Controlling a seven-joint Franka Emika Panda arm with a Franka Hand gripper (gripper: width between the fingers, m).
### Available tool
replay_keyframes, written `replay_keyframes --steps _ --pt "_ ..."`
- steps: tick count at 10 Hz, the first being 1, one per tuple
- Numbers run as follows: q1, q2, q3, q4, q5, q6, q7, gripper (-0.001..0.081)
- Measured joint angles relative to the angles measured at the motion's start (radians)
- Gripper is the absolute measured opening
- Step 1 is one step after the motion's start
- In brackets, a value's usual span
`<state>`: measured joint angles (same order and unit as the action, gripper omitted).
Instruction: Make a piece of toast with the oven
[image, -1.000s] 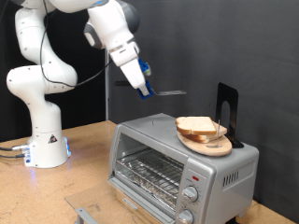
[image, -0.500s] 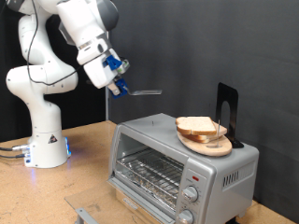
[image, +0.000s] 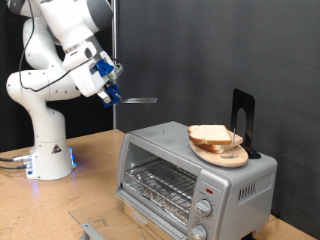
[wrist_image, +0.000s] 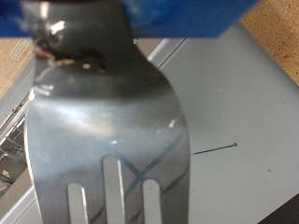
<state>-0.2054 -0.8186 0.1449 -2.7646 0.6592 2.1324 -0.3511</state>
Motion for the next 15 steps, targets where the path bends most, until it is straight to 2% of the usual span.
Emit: replay_keyframes --steps 3,7,9,11,15 --pt "-0.005 0.046 0.04 0.02 -0.032 -0.02 0.09 0.0403" --pt "-0.042 0.232 0.115 0.139 -0.103 0.015 0.2 0.0403" --pt "-0.054 0.314 0.136 0.185 -0.13 0.05 0.215 0.0403" --pt "-0.057 0.374 0.146 0.223 -0.158 0.052 0.225 0.0403" --pt "-0.057 0.433 0.17 0.28 -0.169 0.053 0.233 0.0403"
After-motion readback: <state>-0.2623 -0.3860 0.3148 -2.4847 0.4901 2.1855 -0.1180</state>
